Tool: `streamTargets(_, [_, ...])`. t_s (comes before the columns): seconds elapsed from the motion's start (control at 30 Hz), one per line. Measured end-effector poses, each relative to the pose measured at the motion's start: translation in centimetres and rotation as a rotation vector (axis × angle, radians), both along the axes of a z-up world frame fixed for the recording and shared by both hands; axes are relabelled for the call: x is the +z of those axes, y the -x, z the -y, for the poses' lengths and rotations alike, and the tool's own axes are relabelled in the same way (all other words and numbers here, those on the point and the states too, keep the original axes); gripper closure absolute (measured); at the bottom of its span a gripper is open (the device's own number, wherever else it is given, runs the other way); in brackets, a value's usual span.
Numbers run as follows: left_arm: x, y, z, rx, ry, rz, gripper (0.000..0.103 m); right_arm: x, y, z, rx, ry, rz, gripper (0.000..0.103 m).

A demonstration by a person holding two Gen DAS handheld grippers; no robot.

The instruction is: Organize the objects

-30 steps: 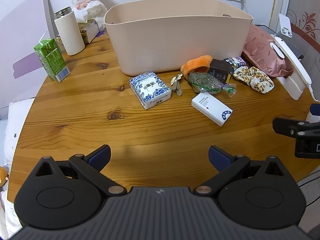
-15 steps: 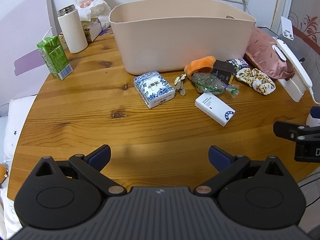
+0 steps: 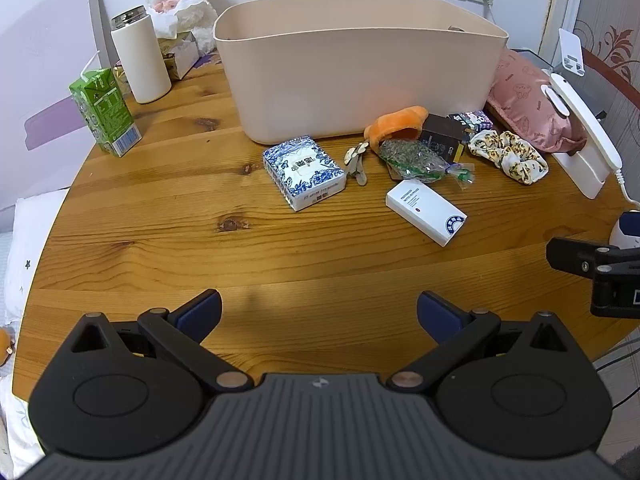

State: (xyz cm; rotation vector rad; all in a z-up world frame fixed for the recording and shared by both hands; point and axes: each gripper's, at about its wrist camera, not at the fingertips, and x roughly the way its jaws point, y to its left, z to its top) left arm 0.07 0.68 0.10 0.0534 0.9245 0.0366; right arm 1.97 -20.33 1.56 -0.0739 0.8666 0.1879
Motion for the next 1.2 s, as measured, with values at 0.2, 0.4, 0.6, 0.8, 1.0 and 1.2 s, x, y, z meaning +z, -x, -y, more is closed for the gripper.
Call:
streamTargets(0.2, [0.0,-0.1,-0.2,0.007,0.002,-0.003,0.000,0.0,-0.1,0.1,-0.003,0.002,-0.002,0.000])
streamTargets(0.4, [-0.4,-0.2,0.1,0.000,-0.004,-0.015,0.000,-0.3,-0.2,0.1,-0.004,0.003,-0.015,0.000])
streamTargets(0.6, [-0.4,-0.4,0.1,0.000,-0.001,-0.016,0.000,-0.5,-0.3,0.2,-0.008,0.002,-0.021,0.000])
streamTargets(0.8, [-0.5,-0.7,0.0,0.006,0.006,-0.019,0.000,-0.6,-0.5,0.4,-0.013,0.000,-0.023,0.000])
streamTargets(1.0, [-0.5,-1.1,-0.2,0.011,0.008,-0.019,0.000,-0.7,-0.9,0.3,-0.011,0.009,-0.028,0.000])
streamTargets(1.2, [-0.8,-2.1,-1.0,0.026,0.033,-0.033,0.000,-0.9,-1.3,0.4,-0.015,0.010,-0.022,0.000])
